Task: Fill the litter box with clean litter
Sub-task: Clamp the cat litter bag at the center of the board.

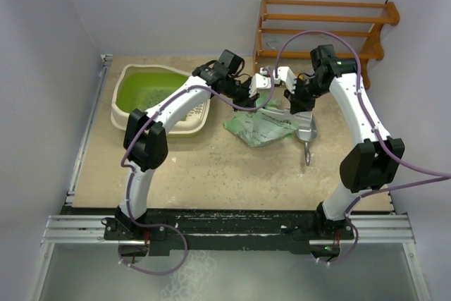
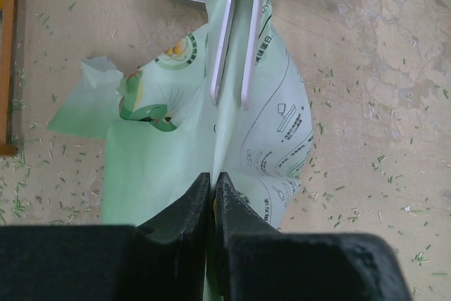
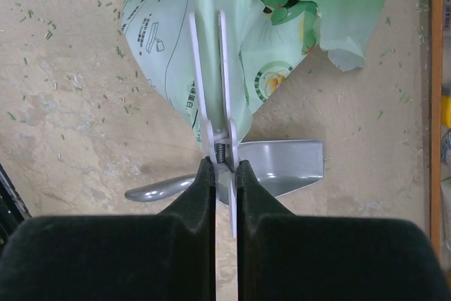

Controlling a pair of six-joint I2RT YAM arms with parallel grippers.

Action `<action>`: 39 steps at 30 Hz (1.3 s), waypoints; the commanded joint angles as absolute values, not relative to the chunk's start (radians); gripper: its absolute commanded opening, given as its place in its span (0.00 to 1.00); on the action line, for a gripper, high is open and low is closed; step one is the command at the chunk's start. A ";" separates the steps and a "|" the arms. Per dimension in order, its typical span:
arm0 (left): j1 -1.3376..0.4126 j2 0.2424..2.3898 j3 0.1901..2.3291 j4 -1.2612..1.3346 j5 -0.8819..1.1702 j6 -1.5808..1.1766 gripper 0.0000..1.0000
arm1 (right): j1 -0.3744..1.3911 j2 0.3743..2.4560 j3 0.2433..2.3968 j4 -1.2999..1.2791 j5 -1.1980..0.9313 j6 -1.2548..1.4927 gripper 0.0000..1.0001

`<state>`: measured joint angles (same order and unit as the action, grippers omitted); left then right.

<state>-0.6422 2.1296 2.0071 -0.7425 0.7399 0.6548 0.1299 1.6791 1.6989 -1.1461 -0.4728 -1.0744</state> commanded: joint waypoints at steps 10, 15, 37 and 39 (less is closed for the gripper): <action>-0.645 2.128 2.071 -0.707 0.811 0.628 0.03 | 0.163 1.722 1.713 -1.113 -0.510 -1.023 0.00; -0.646 2.141 2.062 -0.708 0.815 0.626 0.03 | 0.163 1.704 1.673 -1.105 -0.553 -0.998 0.00; -0.643 2.130 2.037 -0.701 0.804 0.626 0.03 | 0.163 1.725 1.641 -0.989 -0.588 -0.845 0.00; -0.642 2.130 2.040 -0.702 0.805 0.625 0.03 | 0.163 1.726 1.634 -0.986 -0.592 -0.842 0.00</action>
<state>-0.6304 2.1441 2.0121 -0.7254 0.7589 0.6281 0.1402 1.7020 1.6440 -1.0122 -0.5453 -0.8803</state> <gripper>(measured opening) 0.031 0.061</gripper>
